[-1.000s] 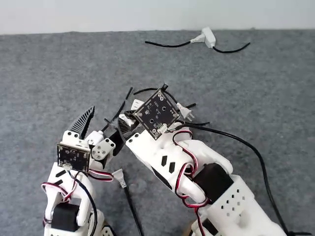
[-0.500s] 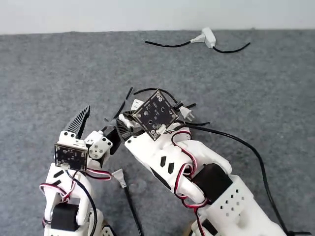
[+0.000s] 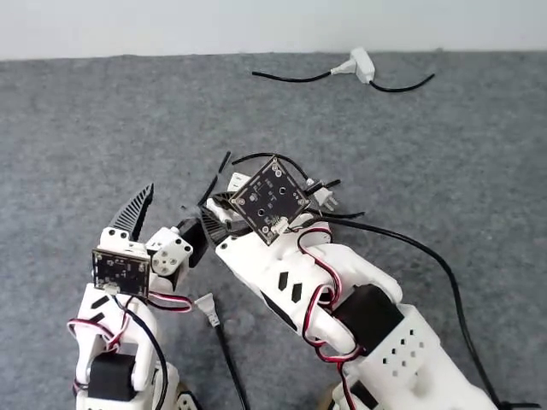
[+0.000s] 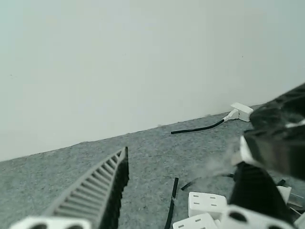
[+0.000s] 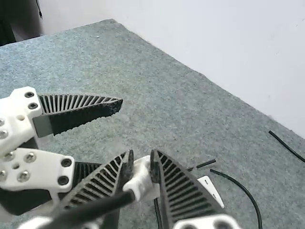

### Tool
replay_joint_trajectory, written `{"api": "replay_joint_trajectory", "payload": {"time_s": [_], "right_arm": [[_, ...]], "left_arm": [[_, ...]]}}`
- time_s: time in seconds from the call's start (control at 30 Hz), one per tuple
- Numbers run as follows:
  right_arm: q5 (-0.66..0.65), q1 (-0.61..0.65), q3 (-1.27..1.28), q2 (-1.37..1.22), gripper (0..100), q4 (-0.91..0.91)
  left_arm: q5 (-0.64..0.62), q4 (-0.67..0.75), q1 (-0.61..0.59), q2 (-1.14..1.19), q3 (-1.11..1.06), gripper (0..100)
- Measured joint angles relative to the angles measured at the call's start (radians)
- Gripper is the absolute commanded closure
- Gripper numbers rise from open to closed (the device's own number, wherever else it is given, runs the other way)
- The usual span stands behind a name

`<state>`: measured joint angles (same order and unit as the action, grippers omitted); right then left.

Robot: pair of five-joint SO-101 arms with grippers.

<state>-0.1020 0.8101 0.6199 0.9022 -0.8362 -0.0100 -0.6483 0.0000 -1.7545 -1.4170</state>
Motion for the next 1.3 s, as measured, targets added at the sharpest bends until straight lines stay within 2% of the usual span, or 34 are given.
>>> {"api": "replay_joint_trajectory", "payload": {"time_s": [0.27,0.8,1.07,1.23,1.3], "right_arm": [[-0.002,-0.008,0.046,-0.008,99.1,0.000],[-0.003,-0.002,0.052,-0.005,99.1,0.000],[-0.003,-0.003,0.051,-0.023,99.1,-0.054],[-0.011,0.002,-0.006,-0.226,99.1,-0.095],[-0.064,0.028,-0.046,-0.338,99.1,-0.114]], "left_arm": [[-0.002,0.002,-0.103,-0.015,0.005,68],[-0.003,0.008,-0.121,-0.011,-0.020,68],[-0.025,0.222,-0.226,-0.002,-0.161,68],[-0.057,0.269,-0.293,-0.002,-0.163,68],[-0.057,0.275,-0.328,-0.002,-0.163,68]]}}
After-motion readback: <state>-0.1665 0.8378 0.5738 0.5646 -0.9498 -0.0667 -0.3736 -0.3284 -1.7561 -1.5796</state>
